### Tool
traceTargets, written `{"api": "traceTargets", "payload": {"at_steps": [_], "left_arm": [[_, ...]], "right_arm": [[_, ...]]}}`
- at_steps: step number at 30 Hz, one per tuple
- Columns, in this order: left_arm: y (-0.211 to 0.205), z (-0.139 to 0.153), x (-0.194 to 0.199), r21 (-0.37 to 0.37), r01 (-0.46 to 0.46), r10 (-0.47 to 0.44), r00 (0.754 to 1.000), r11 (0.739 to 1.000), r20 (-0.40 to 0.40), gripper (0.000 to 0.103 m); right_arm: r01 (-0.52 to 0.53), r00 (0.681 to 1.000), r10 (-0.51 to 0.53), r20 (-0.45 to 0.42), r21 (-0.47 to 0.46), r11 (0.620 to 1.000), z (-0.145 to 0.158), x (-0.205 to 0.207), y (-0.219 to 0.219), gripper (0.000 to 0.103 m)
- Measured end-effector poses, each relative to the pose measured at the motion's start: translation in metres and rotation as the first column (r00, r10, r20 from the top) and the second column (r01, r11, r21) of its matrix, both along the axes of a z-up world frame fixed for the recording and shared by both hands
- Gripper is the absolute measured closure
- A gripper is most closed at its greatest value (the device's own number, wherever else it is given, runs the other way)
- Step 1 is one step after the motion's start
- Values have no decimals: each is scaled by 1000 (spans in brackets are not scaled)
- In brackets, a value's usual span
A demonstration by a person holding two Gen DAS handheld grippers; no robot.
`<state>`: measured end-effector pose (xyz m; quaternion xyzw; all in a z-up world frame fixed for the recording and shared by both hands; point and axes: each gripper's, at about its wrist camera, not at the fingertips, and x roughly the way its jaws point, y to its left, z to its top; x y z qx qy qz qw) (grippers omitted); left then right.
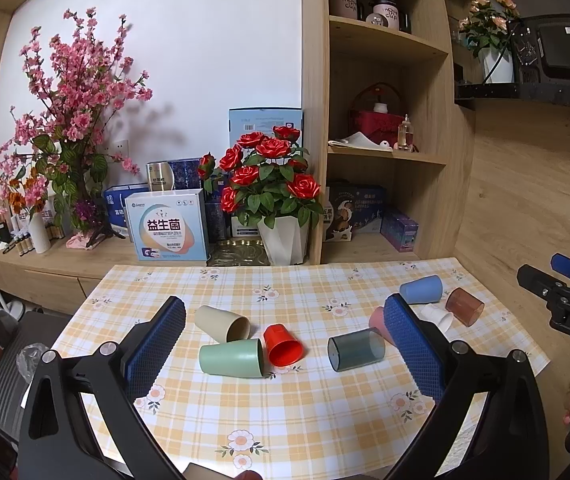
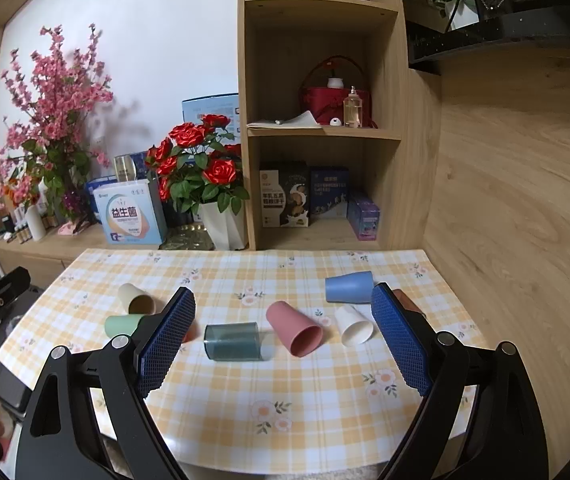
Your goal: Flip cup upside down
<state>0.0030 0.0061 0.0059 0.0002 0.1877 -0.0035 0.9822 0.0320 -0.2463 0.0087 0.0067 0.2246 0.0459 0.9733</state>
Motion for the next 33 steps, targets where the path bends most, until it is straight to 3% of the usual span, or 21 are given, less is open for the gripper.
{"api": "traceTargets", "payload": {"at_steps": [33], "left_arm": [[2,-3,-3,-8,-1,1,1000,1000,0,6]], "right_arm": [[14,1000,-14,16,-2,1000,3,-5,5,16]]}}
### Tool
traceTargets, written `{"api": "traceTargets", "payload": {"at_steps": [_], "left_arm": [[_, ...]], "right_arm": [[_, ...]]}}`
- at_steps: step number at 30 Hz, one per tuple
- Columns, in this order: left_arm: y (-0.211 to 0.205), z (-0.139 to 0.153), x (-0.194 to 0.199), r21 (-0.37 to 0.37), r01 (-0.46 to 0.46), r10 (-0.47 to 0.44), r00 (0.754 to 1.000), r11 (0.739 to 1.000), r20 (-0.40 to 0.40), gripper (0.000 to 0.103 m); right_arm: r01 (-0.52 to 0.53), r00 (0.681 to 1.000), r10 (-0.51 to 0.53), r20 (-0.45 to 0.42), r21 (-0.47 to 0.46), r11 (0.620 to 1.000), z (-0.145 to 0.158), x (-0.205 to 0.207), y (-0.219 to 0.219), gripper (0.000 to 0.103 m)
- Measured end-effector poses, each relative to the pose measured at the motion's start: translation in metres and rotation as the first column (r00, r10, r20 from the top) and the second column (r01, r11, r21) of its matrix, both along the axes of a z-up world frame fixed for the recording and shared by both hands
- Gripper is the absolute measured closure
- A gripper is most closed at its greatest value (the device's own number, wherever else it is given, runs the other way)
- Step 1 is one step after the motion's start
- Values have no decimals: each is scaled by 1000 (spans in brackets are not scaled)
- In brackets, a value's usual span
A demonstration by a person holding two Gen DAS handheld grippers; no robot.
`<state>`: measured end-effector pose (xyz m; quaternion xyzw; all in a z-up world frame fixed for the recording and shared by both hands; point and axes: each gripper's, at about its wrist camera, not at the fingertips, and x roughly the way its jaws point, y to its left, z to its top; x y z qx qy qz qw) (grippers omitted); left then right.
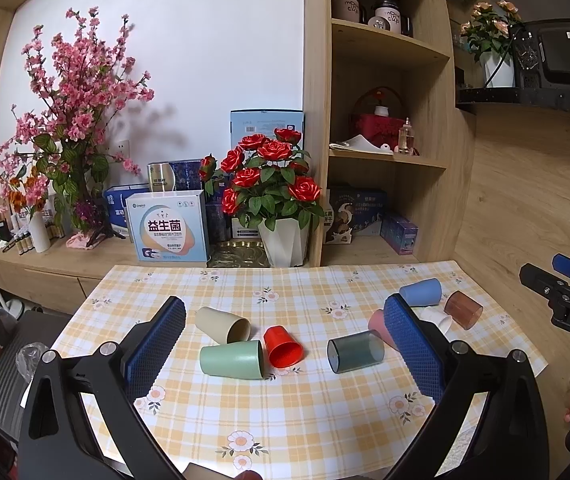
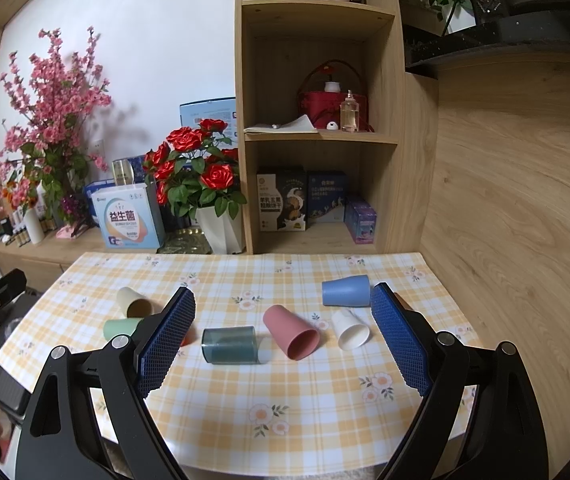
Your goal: Flip cup upside down
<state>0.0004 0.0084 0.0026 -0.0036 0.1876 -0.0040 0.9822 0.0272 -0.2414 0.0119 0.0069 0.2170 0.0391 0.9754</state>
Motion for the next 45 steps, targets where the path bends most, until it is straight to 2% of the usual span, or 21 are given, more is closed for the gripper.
{"api": "traceTargets", "payload": {"at_steps": [26,35,38,41,45], "left_arm": [[1,-3,-1,-18,3,-3,1000,1000,-15,6],[9,-7,3,-45,-16,14,999,999,-30,6],[17,-16,8,-73,-18,14,998,997,-56,6],[31,-33,21,-106,-29,17,993,994,-115,6],[60,-62,43,-142,-109,75,971,984,-226,6]], "right_arm": [[2,1000,-2,-6,0,1000,-7,0,-1,16],[8,1000,-8,-15,11,1000,-11,4,-3,16],[18,1000,-17,-25,42,999,-21,13,-7,16],[42,998,-39,-46,72,997,-34,26,-13,16],[85,993,-76,-95,100,991,-58,50,-22,16]]}}
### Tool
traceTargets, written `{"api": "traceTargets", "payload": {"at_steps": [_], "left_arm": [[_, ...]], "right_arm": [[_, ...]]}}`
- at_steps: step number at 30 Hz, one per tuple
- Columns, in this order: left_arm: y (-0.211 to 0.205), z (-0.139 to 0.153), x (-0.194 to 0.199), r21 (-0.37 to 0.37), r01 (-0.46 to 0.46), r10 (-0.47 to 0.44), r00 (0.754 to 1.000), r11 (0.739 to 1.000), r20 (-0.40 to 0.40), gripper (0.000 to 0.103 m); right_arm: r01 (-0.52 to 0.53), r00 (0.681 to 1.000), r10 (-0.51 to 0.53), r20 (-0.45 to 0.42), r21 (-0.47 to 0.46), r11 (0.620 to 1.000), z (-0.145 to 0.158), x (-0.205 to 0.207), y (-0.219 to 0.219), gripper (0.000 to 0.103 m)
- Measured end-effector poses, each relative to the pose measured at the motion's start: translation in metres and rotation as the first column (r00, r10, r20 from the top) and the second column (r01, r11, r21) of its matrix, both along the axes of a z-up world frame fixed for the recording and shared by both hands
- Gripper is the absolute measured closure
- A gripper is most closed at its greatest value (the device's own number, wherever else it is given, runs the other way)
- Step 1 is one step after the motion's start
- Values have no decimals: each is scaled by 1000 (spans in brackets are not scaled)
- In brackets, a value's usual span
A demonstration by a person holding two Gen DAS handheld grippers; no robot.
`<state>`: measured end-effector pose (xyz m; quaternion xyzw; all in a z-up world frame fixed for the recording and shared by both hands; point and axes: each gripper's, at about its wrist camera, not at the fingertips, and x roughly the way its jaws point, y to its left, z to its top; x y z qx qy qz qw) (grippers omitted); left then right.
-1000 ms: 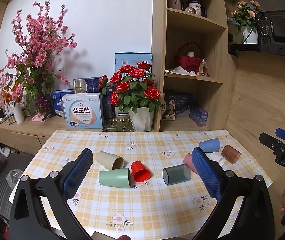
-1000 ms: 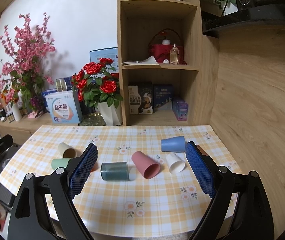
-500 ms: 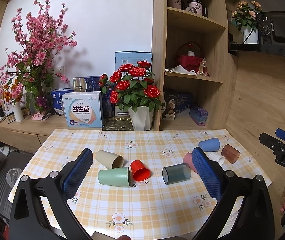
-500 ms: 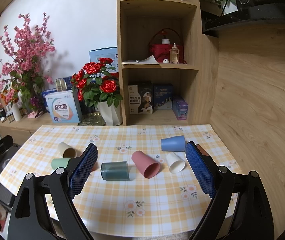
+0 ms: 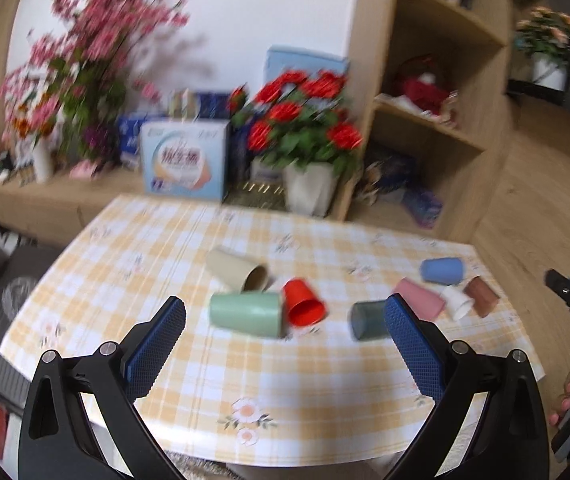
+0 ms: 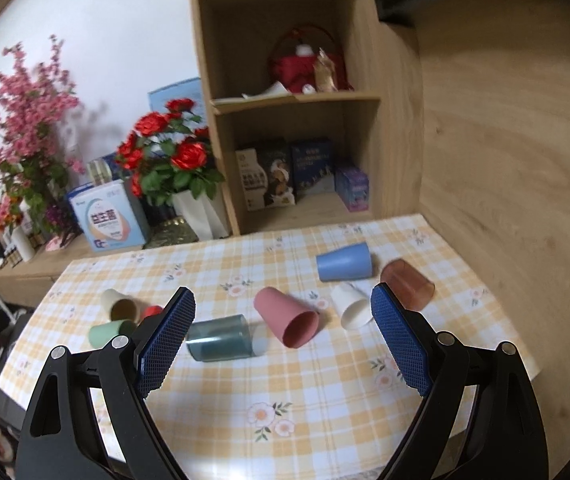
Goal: Flip cup upside down
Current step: 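Reach the left gripper down to the beige cup and close on it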
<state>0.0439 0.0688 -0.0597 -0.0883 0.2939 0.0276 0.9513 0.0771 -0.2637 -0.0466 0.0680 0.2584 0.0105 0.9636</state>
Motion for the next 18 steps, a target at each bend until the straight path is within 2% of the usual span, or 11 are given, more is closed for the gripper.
{"api": "traceTargets", "payload": {"at_steps": [2,5,8,11,15,18], "left_arm": [[15,-15,12,-39,-21,19,998,999,-60,6],[36,-42,33,-106,-72,54,985,992,-164,6],[58,-65,56,-203,-122,69,966,971,-249,6],[77,-82,85,-316,-185,77,942,931,-326,10],[89,-91,129,-387,-228,69,921,893,-383,15],[98,-103,169,-441,-269,61,900,856,-431,18]], "right_arm": [[22,999,-22,-24,-2,1000,-14,10,-4,16],[2,998,0,-67,35,999,-35,25,-10,15],[-11,995,17,-102,61,998,-56,36,-13,15],[-13,988,21,-150,52,999,-74,47,-13,15],[-27,980,42,-197,79,997,-91,59,-16,15],[-26,973,41,-228,67,997,-102,67,-16,15]]}}
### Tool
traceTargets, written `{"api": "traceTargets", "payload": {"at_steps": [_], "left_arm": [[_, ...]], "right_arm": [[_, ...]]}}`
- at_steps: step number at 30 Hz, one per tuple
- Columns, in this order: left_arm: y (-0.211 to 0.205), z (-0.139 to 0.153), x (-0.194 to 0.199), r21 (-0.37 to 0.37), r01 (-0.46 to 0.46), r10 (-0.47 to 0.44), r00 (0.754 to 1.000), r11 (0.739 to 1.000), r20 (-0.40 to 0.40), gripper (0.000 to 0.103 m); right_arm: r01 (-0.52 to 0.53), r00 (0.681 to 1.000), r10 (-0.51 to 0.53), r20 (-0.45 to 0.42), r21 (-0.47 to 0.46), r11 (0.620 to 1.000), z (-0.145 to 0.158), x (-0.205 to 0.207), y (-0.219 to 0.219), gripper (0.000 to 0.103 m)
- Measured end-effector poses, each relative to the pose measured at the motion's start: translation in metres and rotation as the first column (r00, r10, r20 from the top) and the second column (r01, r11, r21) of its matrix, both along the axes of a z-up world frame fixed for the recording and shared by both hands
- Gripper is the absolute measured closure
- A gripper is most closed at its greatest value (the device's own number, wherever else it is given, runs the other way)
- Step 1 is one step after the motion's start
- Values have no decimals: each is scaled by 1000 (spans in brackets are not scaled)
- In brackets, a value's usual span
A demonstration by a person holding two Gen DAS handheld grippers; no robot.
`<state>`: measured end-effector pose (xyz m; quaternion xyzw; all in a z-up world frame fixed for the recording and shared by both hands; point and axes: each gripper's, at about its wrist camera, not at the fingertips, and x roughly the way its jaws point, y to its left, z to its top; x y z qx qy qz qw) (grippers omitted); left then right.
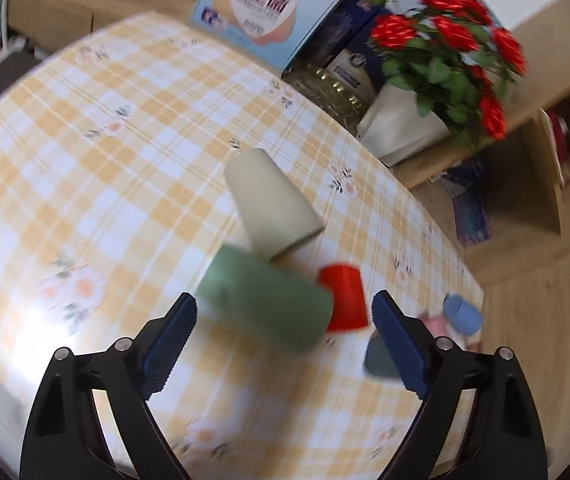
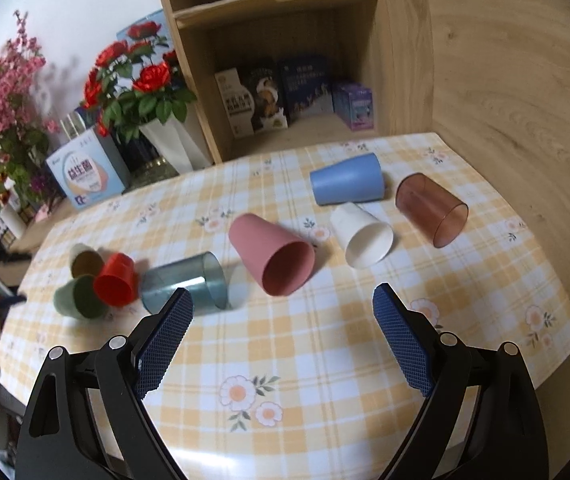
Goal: Flip cup upside down
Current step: 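Reach the left gripper down to the beige cup and close on it, then lift the beige cup with the left gripper and carry it toward the right gripper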
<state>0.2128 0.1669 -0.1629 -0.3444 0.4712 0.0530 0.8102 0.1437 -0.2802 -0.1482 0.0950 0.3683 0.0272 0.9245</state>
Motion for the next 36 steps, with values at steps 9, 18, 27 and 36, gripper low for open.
{"api": "traceTargets", "payload": {"at_steps": [9,18,27,36], "left_arm": [[31,-62,88,-167,-139,111,980,976,-166,23],[30,-87,127,-160,-125,85,968,979,-235,23],[19,-94,140,-79,-61,39,966,995,-257,38],[12,-40,120,-41,9,-13,994,999,-112,39]], "right_arm": [[17,997,-19,-79,-18,1000,-26,23,-14,15],[19,992,-20,-122,-8,1000,-44,37,-15,15],[19,992,-20,-127,-6,1000,-44,37,-15,15],[25,996,-24,-84,7,1000,-28,27,-18,15]]}}
